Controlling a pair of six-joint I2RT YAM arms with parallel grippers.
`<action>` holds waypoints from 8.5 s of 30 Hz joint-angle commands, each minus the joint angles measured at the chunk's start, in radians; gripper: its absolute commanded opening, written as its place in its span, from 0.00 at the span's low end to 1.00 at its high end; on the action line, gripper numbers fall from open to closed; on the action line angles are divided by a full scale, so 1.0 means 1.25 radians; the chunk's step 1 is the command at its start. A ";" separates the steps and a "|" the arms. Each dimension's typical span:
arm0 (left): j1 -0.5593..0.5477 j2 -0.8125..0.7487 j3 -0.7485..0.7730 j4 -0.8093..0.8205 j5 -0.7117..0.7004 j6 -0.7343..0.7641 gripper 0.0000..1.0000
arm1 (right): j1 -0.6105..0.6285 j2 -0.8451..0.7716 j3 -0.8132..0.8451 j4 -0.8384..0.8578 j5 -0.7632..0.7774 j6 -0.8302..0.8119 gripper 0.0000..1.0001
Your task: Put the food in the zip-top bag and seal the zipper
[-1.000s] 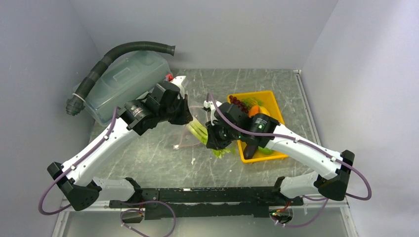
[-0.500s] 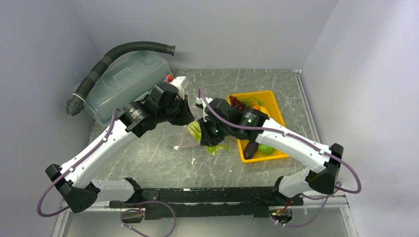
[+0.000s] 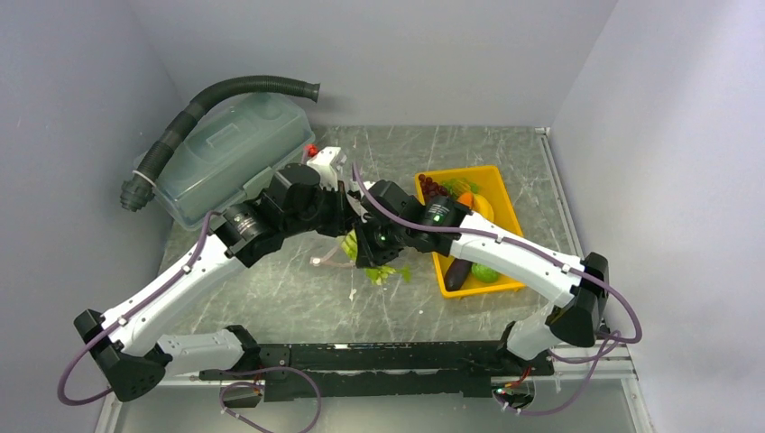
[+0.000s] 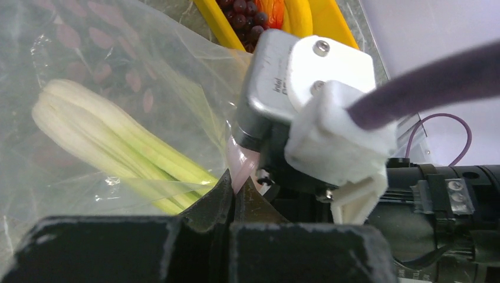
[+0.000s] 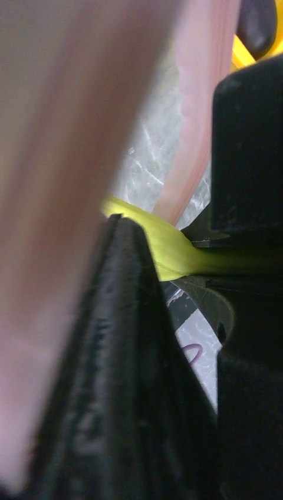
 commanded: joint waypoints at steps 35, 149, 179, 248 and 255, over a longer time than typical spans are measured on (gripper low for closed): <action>-0.012 -0.106 -0.035 0.006 0.005 0.077 0.00 | -0.027 -0.205 0.100 0.000 0.257 -0.023 0.68; -0.011 -0.417 -0.020 -0.140 0.060 0.201 0.00 | -0.388 -0.023 0.334 -0.019 -0.024 -0.027 0.00; -0.013 -0.281 0.188 -0.105 0.224 -0.076 0.00 | -0.387 0.143 -0.067 0.017 -0.102 -0.101 0.00; -0.013 0.020 0.472 -0.217 -0.166 -0.039 0.00 | -0.230 -0.257 -0.014 0.083 0.112 0.056 0.59; -0.012 0.020 0.426 -0.209 -0.203 -0.050 0.00 | -0.161 -0.293 0.019 0.166 0.100 0.073 0.59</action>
